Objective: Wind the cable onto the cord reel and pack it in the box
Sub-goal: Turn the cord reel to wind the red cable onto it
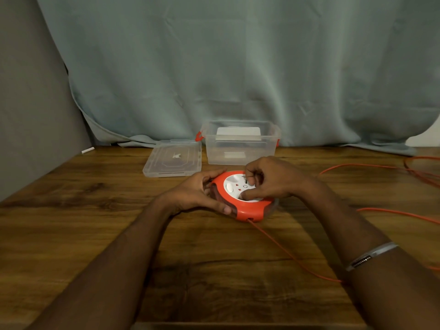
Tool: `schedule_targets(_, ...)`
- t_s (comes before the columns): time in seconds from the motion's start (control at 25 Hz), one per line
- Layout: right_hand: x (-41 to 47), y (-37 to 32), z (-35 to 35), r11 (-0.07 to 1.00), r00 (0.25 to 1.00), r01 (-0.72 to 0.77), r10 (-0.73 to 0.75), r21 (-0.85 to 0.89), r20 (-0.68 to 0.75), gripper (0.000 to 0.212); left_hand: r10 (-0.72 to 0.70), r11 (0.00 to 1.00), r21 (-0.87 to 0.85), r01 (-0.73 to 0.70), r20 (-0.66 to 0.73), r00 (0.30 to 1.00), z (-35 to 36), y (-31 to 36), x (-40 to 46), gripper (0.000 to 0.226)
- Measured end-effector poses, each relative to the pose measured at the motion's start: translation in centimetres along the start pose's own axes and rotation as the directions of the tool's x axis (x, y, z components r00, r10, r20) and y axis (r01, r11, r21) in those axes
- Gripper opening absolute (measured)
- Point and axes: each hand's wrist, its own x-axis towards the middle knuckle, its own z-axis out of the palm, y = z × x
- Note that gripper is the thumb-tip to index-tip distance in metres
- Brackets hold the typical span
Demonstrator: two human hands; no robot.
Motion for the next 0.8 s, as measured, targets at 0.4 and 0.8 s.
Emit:
schedule_targets(0.4, 0.5, -1.4, 1.6, 0.994, 0.989, 0.088, -0.095, -0.068, -0.114, 0.049, 0.043, 0.999, -0.026, -0.043, -0.007, 0.999, 0.1, -0.2, -0.1, 0.126)
schedule_targets(0.8, 0.0, 0.5, -0.7, 0.976, 0.991, 0.090, -0.108, 0.197, 0.083, 0.069, 0.037, 0.999, -0.009, -0.037, 0.001, 0.999, 0.1, -0.1, 0.0, 0.106)
